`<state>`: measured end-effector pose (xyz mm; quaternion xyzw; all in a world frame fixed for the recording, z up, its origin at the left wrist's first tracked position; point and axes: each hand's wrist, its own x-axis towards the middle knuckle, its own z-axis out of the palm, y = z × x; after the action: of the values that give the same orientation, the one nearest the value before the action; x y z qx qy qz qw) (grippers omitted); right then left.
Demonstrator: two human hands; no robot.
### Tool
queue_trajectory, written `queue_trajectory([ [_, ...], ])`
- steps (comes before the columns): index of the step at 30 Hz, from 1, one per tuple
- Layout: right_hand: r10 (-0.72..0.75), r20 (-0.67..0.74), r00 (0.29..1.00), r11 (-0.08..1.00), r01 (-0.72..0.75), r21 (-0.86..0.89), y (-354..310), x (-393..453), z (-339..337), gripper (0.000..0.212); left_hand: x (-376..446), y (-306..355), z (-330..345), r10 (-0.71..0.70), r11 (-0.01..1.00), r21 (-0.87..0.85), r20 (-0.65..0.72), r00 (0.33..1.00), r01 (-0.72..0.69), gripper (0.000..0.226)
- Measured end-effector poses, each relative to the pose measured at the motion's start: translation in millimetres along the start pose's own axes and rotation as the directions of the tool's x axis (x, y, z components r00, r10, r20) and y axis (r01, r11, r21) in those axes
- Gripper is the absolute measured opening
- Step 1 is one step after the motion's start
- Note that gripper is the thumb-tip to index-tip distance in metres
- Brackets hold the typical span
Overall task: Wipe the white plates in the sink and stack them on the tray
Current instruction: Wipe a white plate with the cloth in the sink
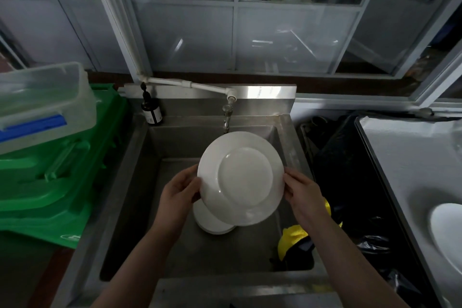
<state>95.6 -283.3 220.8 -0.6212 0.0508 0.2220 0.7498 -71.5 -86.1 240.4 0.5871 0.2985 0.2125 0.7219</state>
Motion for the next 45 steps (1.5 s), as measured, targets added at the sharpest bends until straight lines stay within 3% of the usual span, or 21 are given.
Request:
queue_trajectory([
  [6,0.021,-0.003,1.000,1.000,-0.020,0.015,1,3,-2,0.018,3,-8,-3,-0.091,0.996,-0.020,0.023,0.996,0.091,0.022],
  [12,0.042,-0.024,0.999,0.998,-0.043,-0.037,7,9,-10,0.018,1,-6,-4,-0.233,0.965,-0.075,0.187,0.954,0.250,0.023],
  [18,0.081,-0.016,0.997,0.990,-0.082,-0.111,11,9,-19,0.017,-2,-10,-1,-0.273,0.955,-0.036,0.284,0.919,0.295,0.034],
  [23,0.110,-0.020,0.994,0.981,-0.112,-0.161,18,15,-26,0.020,-4,-12,7,-0.255,0.958,-0.052,0.295,0.921,0.282,0.038],
  [32,0.242,0.055,0.969,0.964,-0.234,-0.130,44,29,-43,0.022,-4,-29,19,-0.228,0.969,-0.044,0.213,0.950,0.243,0.017],
  [34,0.246,0.022,0.969,0.941,-0.234,-0.244,51,34,-49,0.019,-3,-33,19,-0.234,0.969,-0.038,0.201,0.951,0.246,0.019],
  [36,0.117,-0.012,0.993,0.832,-0.105,-0.545,62,41,-59,0.018,-1,-37,18,-0.239,0.968,-0.029,0.187,0.953,0.249,0.020],
  [39,-0.001,0.151,0.989,0.454,0.135,-0.881,83,43,-75,0.023,0,-43,16,-0.243,0.968,-0.025,0.160,0.957,0.250,0.018],
  [43,0.058,0.437,0.898,-0.105,0.441,-0.892,94,32,-77,0.024,2,-49,13,-0.252,0.967,-0.008,0.125,0.960,0.255,0.013],
  [45,0.150,0.444,0.883,-0.367,0.467,-0.805,101,29,-77,0.031,4,-53,11,-0.257,0.966,0.001,0.106,0.961,0.258,0.012],
])
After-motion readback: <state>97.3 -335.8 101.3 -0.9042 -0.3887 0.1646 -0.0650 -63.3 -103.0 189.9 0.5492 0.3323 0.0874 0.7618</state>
